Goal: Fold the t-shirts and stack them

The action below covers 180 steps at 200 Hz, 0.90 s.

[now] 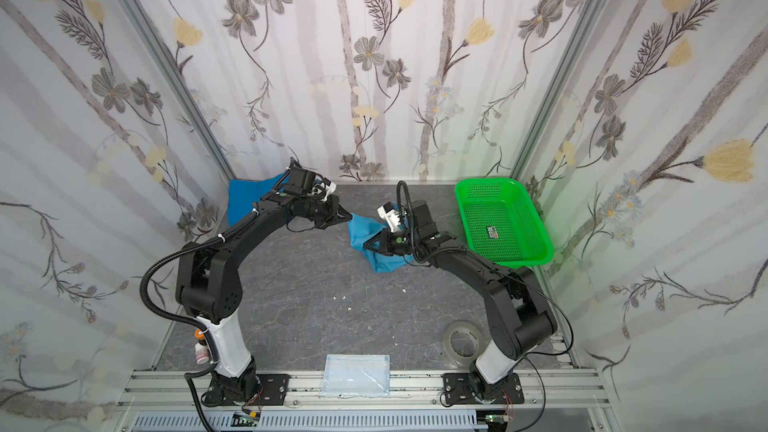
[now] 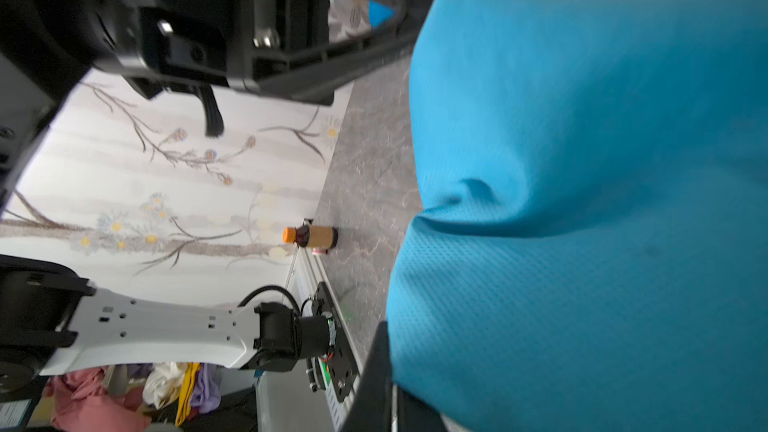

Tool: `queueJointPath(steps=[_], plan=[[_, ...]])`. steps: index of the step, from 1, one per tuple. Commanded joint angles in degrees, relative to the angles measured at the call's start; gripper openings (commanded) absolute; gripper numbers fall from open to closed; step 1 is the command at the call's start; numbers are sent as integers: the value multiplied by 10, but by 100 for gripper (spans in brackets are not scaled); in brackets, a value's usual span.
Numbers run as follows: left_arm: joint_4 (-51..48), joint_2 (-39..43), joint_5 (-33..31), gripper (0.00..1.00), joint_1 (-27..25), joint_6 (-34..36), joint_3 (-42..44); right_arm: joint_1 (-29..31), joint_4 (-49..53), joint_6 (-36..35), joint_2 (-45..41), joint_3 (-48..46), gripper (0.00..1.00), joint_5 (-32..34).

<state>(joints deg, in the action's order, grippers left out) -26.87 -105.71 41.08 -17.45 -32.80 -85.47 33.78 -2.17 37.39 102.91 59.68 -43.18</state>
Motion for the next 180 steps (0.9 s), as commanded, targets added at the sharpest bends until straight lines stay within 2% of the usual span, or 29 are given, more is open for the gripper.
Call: queueJointPath(steps=[1,14,31,36,40,47,53,64,82,88,99,118,132,154,180], plan=[[12,49,14,0,24,23,105,73,-98,77,17,-56,0,36],[20,78,0,0,46,26,170,122,-157,116,30,-98,1,52],[11,110,-40,1,79,30,240,171,-207,132,56,-121,33,52],[9,119,-53,10,92,27,260,182,-207,130,56,-125,42,59],[8,127,-68,24,104,23,275,188,-207,128,51,-129,48,64],[2,143,-95,55,124,17,294,193,-205,126,36,-138,60,72],[0,158,-108,70,137,17,308,193,-205,124,18,-148,68,78],[-16,186,-123,79,156,22,313,185,-164,101,-20,-151,80,98],[-56,240,-173,93,167,31,303,146,-67,50,-65,-135,89,125],[-72,252,-176,94,167,37,297,126,-46,37,-74,-130,90,128],[-89,262,-158,99,166,46,293,80,-23,23,-79,-123,99,133],[-77,269,-121,100,145,51,299,17,30,3,-37,-85,100,164],[-57,247,-98,100,104,58,289,-20,33,4,2,-65,100,184],[-24,207,-118,100,50,45,267,-55,29,6,60,-17,100,200],[32,155,-148,100,41,28,266,-76,66,4,134,64,100,222]])
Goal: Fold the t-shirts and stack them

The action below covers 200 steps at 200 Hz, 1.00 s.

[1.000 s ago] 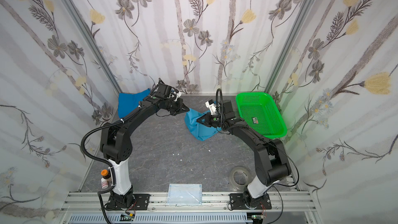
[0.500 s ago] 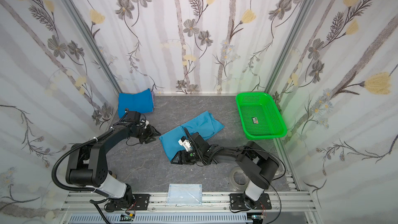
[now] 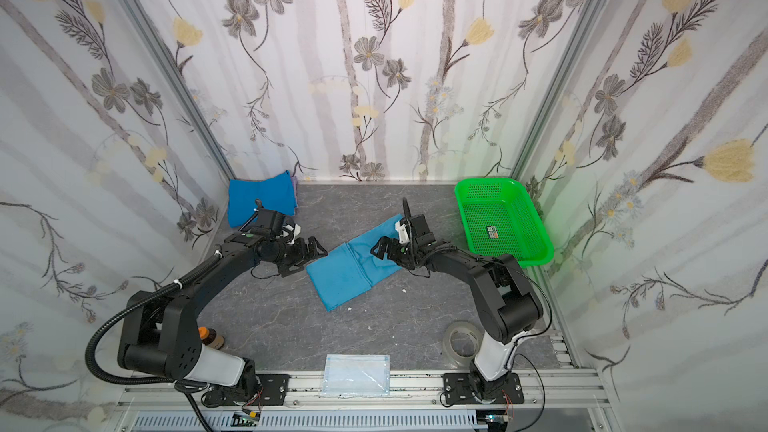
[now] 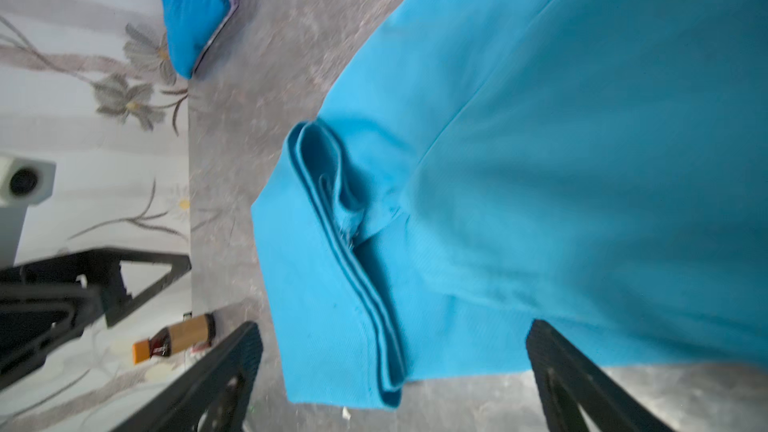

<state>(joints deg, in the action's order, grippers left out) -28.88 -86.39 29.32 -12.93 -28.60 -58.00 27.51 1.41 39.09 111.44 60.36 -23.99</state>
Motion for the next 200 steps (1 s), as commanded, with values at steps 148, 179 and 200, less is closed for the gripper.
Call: queueJointPath(steps=[148,179,200], plan=[[191,118,-140,100,-270,-249,183,-39,374,-243,351,654,100,-76],[73,200,-176,100,-232,-194,139,-37,319,-257,181,477,100,-22],[65,224,-160,100,-226,-222,169,-35,261,-249,74,325,100,-17]])
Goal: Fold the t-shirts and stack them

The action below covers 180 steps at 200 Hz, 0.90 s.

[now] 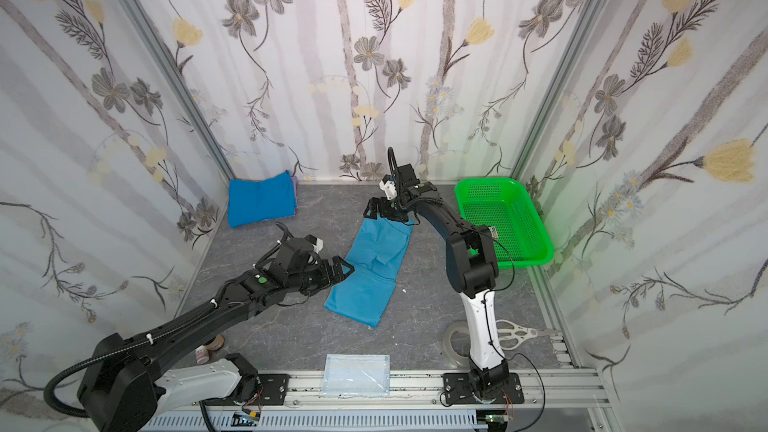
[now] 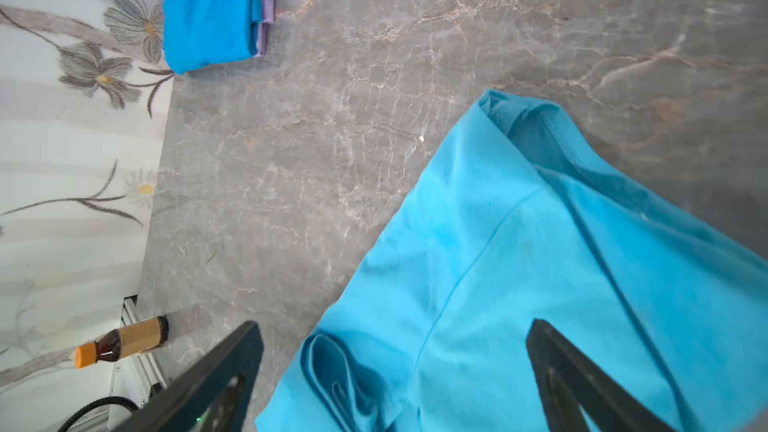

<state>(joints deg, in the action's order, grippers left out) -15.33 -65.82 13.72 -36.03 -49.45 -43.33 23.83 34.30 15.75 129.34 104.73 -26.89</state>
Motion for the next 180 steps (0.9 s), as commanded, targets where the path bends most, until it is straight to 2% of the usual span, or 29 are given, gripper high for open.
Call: queueJointPath(steps=[1,13,33,57,82,96,127,147,163,180], plan=[[-71,18,-3,100,4,-16,24,3,-70,-16,-108,-124,100,12],[-62,23,8,100,-6,-42,50,3,-86,-14,-148,-189,100,22],[-37,55,-18,100,-36,-91,102,16,-114,-15,-208,-286,100,25],[-8,82,-25,98,-44,-123,146,70,-149,-7,-283,-398,100,64],[55,56,5,89,-53,-150,179,126,-223,52,-363,-537,100,82],[94,34,7,88,-71,-175,193,138,-251,78,-399,-591,100,81],[140,8,-40,82,-108,-233,209,138,-244,83,-433,-616,100,93],[160,-2,-69,68,-119,-264,213,138,-236,79,-441,-613,100,98],[176,-12,-99,67,-131,-282,217,136,-237,76,-445,-609,100,99],[213,-49,-102,63,-132,-298,220,131,-235,73,-445,-606,100,98]])
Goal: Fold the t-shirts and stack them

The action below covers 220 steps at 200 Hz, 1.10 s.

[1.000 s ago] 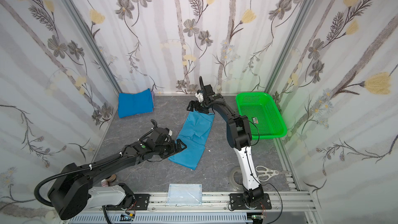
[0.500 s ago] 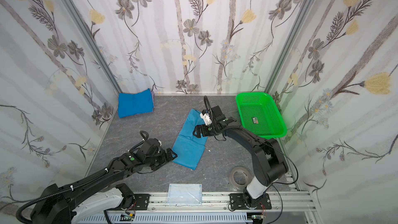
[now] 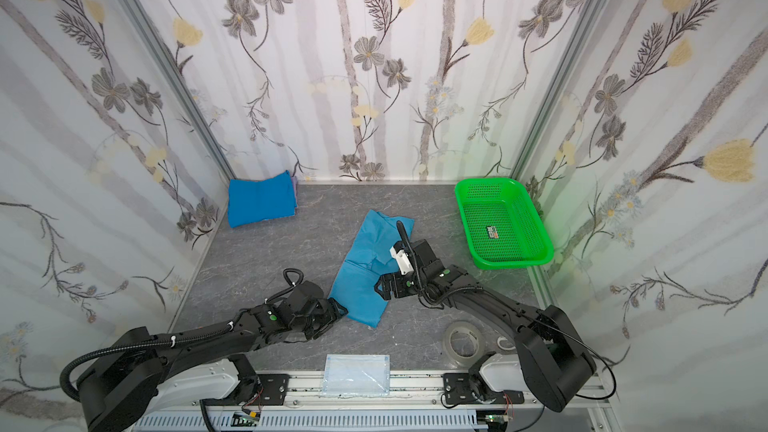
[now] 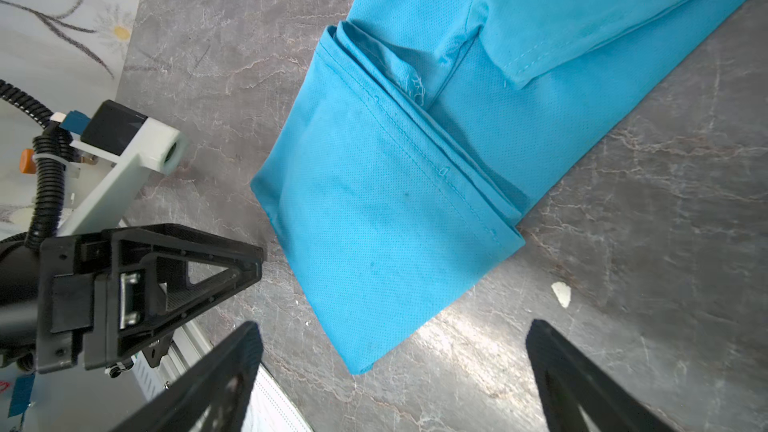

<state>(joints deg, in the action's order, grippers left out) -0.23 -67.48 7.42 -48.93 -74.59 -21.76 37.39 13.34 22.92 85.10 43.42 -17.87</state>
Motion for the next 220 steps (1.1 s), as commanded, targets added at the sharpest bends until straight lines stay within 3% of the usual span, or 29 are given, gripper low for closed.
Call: queueJointPath(steps=[1,23,53,79,89,114,137,162,180,197,220], plan=[[64,-35,-40,63,-3,-49,4,-5,-25,2,-3,7,100,8],[124,-97,-38,58,-13,-84,5,-14,-25,-2,-8,9,100,2],[143,-128,-56,43,-15,-124,16,-31,-12,-13,-20,11,100,-2],[86,-100,-76,28,-15,-112,-2,-41,-7,-18,-30,9,100,-6],[60,-80,-87,16,-15,-96,-11,-45,-6,-21,-29,11,100,-7],[-64,1,-111,0,-9,-58,-23,-59,-15,-27,-13,27,100,-14],[-188,113,-118,0,14,-50,6,-70,-27,-39,29,64,100,-23],[-396,307,-145,0,40,-28,6,-72,-33,-57,97,123,100,-38],[-491,402,-113,0,99,19,-25,-74,-33,-69,147,170,100,-52],[-514,413,-52,0,170,76,-58,-74,-27,-79,194,211,100,-65],[-461,328,24,0,235,148,-112,-75,-18,-88,235,246,100,-73]])
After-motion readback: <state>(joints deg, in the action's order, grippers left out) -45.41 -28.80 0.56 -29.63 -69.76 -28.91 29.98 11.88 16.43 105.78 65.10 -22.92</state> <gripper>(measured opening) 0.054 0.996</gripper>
